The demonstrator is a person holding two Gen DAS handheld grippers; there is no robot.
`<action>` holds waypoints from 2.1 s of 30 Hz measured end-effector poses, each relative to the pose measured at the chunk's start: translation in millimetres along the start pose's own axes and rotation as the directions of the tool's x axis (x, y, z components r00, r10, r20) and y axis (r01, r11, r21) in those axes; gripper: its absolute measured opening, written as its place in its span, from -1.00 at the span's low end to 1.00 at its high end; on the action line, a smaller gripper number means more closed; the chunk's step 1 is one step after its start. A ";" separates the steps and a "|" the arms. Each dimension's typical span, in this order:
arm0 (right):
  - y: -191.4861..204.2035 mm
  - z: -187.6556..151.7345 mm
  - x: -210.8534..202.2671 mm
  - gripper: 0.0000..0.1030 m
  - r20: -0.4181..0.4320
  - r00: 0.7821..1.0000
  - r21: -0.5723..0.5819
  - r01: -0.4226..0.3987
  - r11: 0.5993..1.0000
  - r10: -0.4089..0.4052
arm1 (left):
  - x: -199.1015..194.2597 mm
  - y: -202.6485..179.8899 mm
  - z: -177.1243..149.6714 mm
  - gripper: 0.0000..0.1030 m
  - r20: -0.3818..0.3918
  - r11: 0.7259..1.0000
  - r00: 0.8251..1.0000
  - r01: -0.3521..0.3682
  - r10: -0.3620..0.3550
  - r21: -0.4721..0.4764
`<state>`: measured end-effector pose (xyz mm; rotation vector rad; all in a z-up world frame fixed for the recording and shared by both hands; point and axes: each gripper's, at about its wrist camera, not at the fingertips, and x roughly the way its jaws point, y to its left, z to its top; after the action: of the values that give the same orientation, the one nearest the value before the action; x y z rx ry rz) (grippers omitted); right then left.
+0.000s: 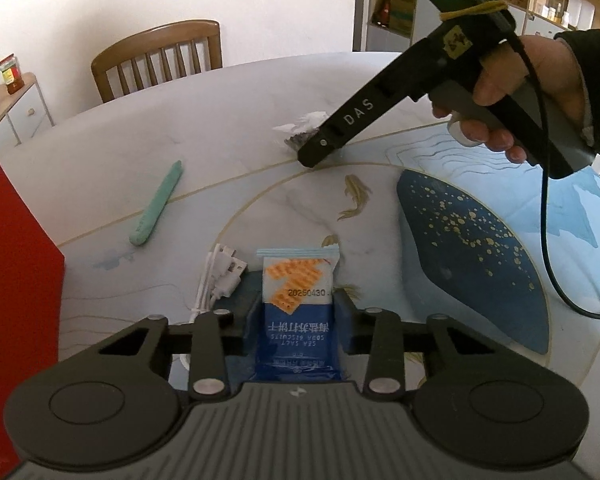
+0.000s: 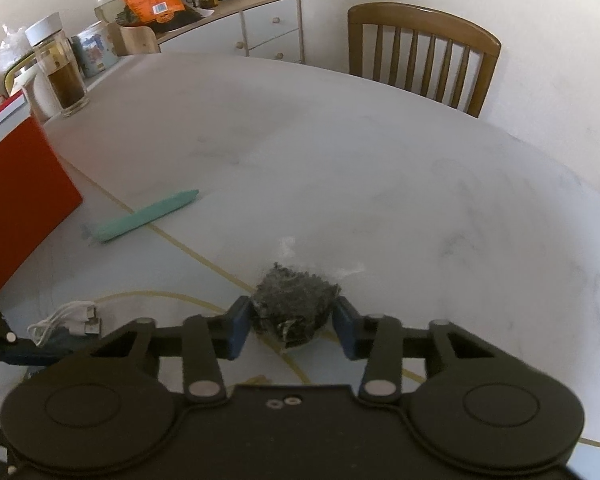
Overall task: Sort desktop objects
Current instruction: 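Lower the left gripper onto the blue packet while the right gripper approaches the dark bag, then close the left gripper on the blue packet while the right gripper grasps the dark bag, then carry the blue packet and dark seaweed bag over the cardboard box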
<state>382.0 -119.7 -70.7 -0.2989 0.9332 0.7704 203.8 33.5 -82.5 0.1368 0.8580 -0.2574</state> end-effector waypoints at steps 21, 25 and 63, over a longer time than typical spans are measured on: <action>25.9 -8.0 -57.1 -0.35 0.042 0.999 -0.021 0.004 1.000 -0.003 | -47.7 3.6 8.8 -0.32 0.053 0.999 0.999 0.012 -0.010 -0.036; 34.6 -7.8 -74.6 -0.36 0.067 0.998 -0.024 -0.003 1.000 0.004 | -63.1 5.0 12.9 -0.32 0.072 0.999 0.997 0.008 -0.005 -0.037; 215.1 57.9 -134.1 -0.36 0.179 0.970 -0.199 -0.130 0.971 0.167 | -208.5 145.1 -8.6 -0.32 0.180 0.988 0.976 -0.107 0.126 -0.111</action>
<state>216.9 0.3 90.5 -0.3126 0.7051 1.0106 107.5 210.0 73.0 0.0670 0.6723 -0.1142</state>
